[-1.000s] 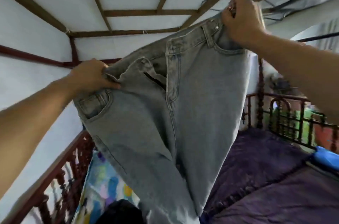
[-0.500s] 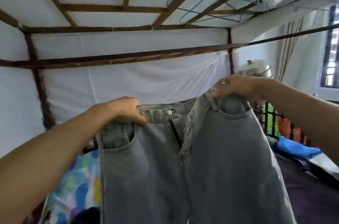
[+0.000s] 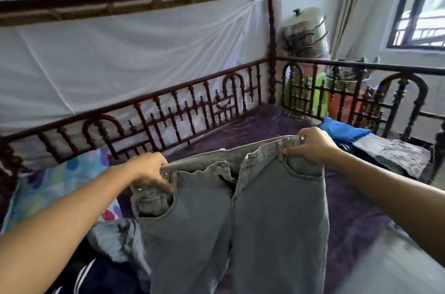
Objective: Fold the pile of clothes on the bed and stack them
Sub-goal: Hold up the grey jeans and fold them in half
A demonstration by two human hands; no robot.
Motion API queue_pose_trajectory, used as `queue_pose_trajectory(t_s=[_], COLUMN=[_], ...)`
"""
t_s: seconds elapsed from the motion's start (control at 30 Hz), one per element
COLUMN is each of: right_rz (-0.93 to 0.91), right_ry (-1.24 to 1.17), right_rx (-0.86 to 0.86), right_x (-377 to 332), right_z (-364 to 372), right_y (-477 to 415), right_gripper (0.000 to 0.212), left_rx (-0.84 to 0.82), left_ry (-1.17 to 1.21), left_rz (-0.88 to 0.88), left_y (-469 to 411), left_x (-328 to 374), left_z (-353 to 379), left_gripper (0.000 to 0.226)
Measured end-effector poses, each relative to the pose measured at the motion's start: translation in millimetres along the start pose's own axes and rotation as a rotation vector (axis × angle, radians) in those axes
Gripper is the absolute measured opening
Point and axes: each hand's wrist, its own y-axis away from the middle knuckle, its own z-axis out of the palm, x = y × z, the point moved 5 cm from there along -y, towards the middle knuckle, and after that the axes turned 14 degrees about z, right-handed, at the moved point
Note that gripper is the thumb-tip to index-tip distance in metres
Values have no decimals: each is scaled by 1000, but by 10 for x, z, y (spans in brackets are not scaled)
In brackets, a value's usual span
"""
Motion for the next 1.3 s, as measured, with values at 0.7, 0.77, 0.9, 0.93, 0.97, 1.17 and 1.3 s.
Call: queue_pose_trajectory(t_s=[0.7, 0.77, 0.9, 0.93, 0.97, 1.17, 1.3], right_rz=[355, 409, 480, 491, 501, 564, 652], right_ry=[145, 208, 256, 262, 272, 274, 312], right_rx=[21, -46, -125, -142, -162, -198, -186], right_x=[1966, 2385, 3273, 3490, 3697, 4799, 5517], right_z=[-287, -121, 264, 360, 458, 815, 783], right_y=[-2239, -2427, -2917, -3093, -3285, -4496, -5005], right_gripper=[52, 48, 41, 39, 38, 34, 33], left_rx=[814, 656, 453, 430, 413, 394, 348], left_ry=[-11, -26, 24, 40, 49, 54, 109], left_rz=[323, 329, 280, 266, 251, 179, 185], left_y=[-4120, -4590, -5483, -5708, -5932, -7382, -8193], left_x=[2061, 2312, 2677, 2763, 2843, 3433, 4012], left_z=[-1304, -879, 16, 189, 331, 666, 876], left_gripper=[16, 17, 17, 16, 15, 11, 11])
